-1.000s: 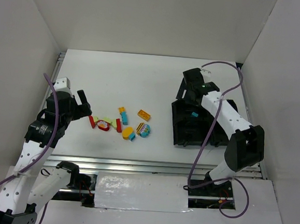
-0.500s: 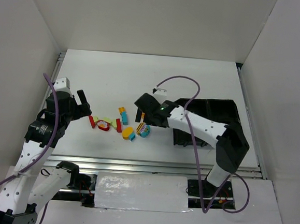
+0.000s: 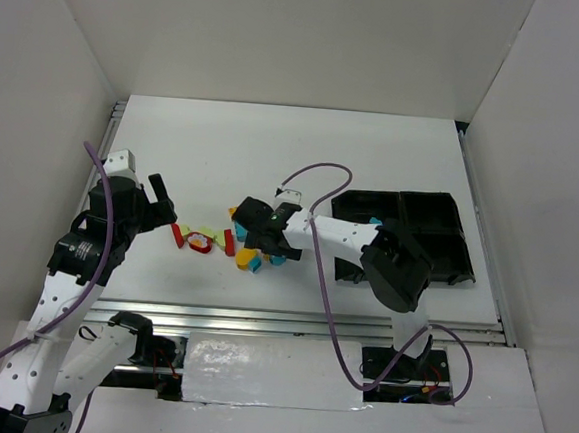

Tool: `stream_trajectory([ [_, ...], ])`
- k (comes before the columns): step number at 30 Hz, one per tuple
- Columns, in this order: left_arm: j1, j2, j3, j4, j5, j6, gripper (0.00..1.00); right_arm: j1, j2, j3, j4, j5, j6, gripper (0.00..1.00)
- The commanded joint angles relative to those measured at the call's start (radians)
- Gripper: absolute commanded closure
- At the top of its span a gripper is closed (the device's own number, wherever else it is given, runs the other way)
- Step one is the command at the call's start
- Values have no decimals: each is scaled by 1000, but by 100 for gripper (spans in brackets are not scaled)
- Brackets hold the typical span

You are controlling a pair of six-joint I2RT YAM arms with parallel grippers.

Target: Sort the legos into containers by color

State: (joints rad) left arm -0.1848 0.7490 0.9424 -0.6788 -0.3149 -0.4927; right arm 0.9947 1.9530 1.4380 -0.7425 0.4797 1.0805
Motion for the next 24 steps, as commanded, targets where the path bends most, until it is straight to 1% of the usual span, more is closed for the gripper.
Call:
stream_trajectory([
  [1,4,-7,-2,42,13,28,0,-2,7,-4,40,45,19,2],
  [7,4,-7,-1,42,13,29,1,-25,35,-30,77,23,13,8],
  [9,5,-5,-2,42,16,29,1,-30,31,-40,87,23,10,13],
  [11,4,-2,-2,41,17,29,0,-37,29,-51,94,22,7,15],
  [14,4,-2,-2,42,17,31,1,-39,26,-59,101,19,-2,23],
  [18,5,-2,-1,41,16,29,1,-45,26,-57,89,20,1,23],
  [21,4,0,-2,42,17,29,1,-44,9,-77,117,14,-13,35],
  [22,4,1,-2,42,19,31,1,-44,7,-83,117,17,-19,43],
  [24,4,3,-2,44,20,31,1,-42,0,-80,108,23,-21,47],
])
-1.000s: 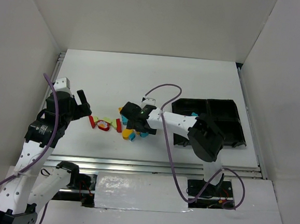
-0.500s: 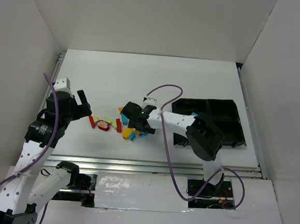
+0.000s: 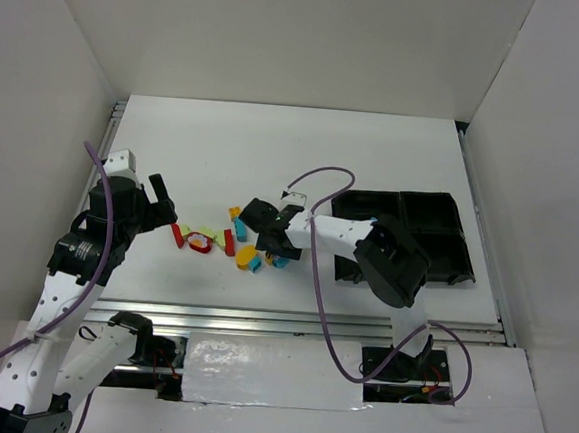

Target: Sort the legos into containers by color

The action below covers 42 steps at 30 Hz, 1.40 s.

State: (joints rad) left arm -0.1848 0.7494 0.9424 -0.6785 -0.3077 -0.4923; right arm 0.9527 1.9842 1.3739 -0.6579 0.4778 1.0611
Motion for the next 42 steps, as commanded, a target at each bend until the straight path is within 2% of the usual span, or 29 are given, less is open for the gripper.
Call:
stream_trajectory([
  [1,4,4,-4,43,18,29,1,-3,-38,-16,23,34,-21,58],
  [2,4,5,-1,42,22,28,1,-2,-47,-19,27,38,-35,67],
  [3,4,7,-1,43,28,26,0,-2,-74,-25,41,47,-50,90],
  [4,4,10,-1,46,38,23,1,-2,-90,-30,35,62,-55,100],
  [8,4,36,22,54,126,-2,0,3,-207,-27,1,148,-145,100],
  [11,4,64,30,78,292,-49,0,15,-327,-65,18,188,-228,100],
  [12,4,64,23,98,412,-81,1,15,-353,-68,-14,203,-224,100],
  [13,4,56,7,170,480,-97,0,14,-373,-64,-38,215,-193,100],
  [14,4,48,-35,219,618,-133,1,12,-410,-41,-105,225,-167,100],
  [16,1,15,-92,334,740,-175,0,12,-436,-12,-178,260,-75,100],
  [17,-2,2,-156,464,786,-225,0,12,-461,2,-225,268,-50,100],
  [18,-14,-10,-186,524,832,-253,0,12,-472,25,-244,275,-27,100],
  [21,-59,-47,-318,755,854,-355,0,15,-504,59,-269,298,57,100],
  [24,-141,-50,-375,955,832,-429,1,14,-498,105,-302,311,112,100],
  [29,-271,-12,-453,1111,687,-425,1,27,-521,137,-275,329,163,100],
  [31,-323,28,-487,1247,665,-448,1,37,-530,142,-256,334,160,100],
  [36,-435,184,-447,1355,578,-437,5,67,-512,205,-269,352,163,100],
  [42,-456,298,-416,1465,561,-436,8,95,-548,157,-194,312,122,100],
])
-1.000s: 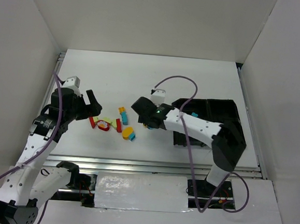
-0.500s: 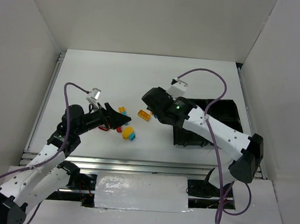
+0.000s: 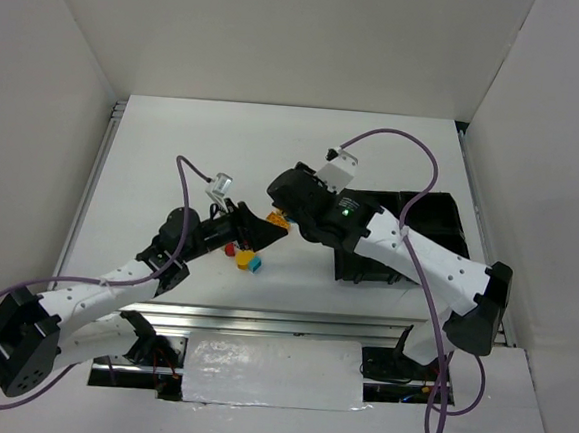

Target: Sort the legos into containers by color

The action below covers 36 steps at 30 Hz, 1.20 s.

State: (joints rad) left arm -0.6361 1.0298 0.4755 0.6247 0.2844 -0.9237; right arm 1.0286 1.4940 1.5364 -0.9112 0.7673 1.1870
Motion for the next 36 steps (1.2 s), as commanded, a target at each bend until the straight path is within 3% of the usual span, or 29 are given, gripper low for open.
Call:
stream_trajectory([
  [1,-7,27,55,182,-27,-4,9,22,-61,-30,89,14,-10,100],
  [11,-11,26,66,198,-51,23,23,62,-5,-7,60,20,8,100],
  [15,-13,41,61,213,-47,22,44,79,-8,-16,101,9,-10,100],
  [17,-11,47,61,216,-42,22,60,87,-6,-12,95,6,-7,100],
  [18,-11,50,64,208,-39,26,83,90,-5,-12,103,4,-9,100],
  [20,-13,53,77,188,-36,31,99,90,-12,-21,121,-22,-29,100],
  [21,-11,49,80,173,-34,40,100,90,-24,-36,147,-43,-47,98],
  [23,-11,39,83,153,-42,46,100,88,-47,-62,184,-68,-72,82],
  [24,-11,35,81,139,-45,54,100,87,-63,-105,239,-78,-99,46],
  [28,-13,-5,64,109,-67,65,100,38,-185,-228,359,-178,-141,5],
  [30,-11,-19,63,95,-56,78,100,-27,-241,-313,451,-276,-200,0],
  [34,-10,-48,71,34,-39,98,100,-174,-427,-464,592,-485,-291,0],
  [36,-10,-69,87,3,-19,115,100,-247,-518,-559,711,-653,-422,0],
])
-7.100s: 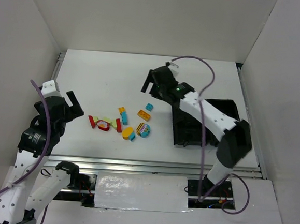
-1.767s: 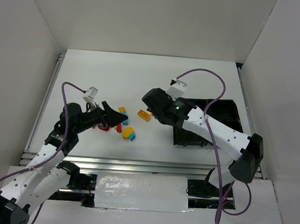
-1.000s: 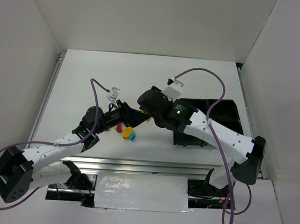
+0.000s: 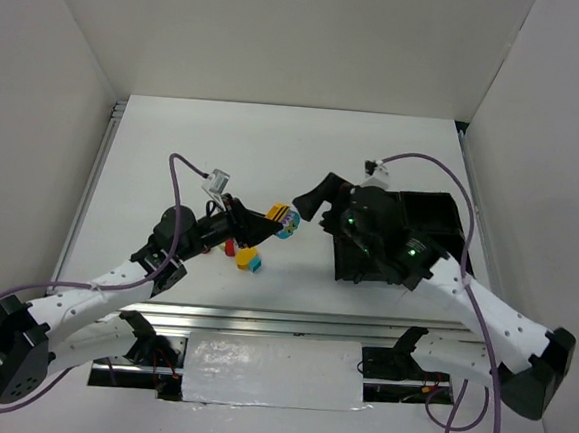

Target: Sort the legos into containers by color

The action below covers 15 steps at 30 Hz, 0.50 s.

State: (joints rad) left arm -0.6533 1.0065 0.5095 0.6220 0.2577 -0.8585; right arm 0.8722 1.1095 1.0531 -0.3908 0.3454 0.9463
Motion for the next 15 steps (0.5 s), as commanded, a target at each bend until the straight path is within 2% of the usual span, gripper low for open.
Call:
stream_trajectory([
  [1,7,-52,63,-28,21,56,100,-114,-160,-112,232,-288,-234,0],
  [2,11,-63,73,-50,59,67,100,-131,-187,-195,335,-348,-326,0],
  [3,11,-66,87,-70,87,76,100,-153,-233,-230,374,-506,-354,0],
  [4,11,-69,109,-80,118,81,100,-198,-250,-263,398,-585,-377,0],
  [7,12,-91,124,-79,225,69,100,-232,-313,-346,516,-809,-418,1],
  [11,11,-112,135,-42,339,44,100,-257,-353,-424,666,-974,-420,4],
  [15,12,-126,127,7,413,19,100,-282,-330,-446,797,-1101,-354,11],
])
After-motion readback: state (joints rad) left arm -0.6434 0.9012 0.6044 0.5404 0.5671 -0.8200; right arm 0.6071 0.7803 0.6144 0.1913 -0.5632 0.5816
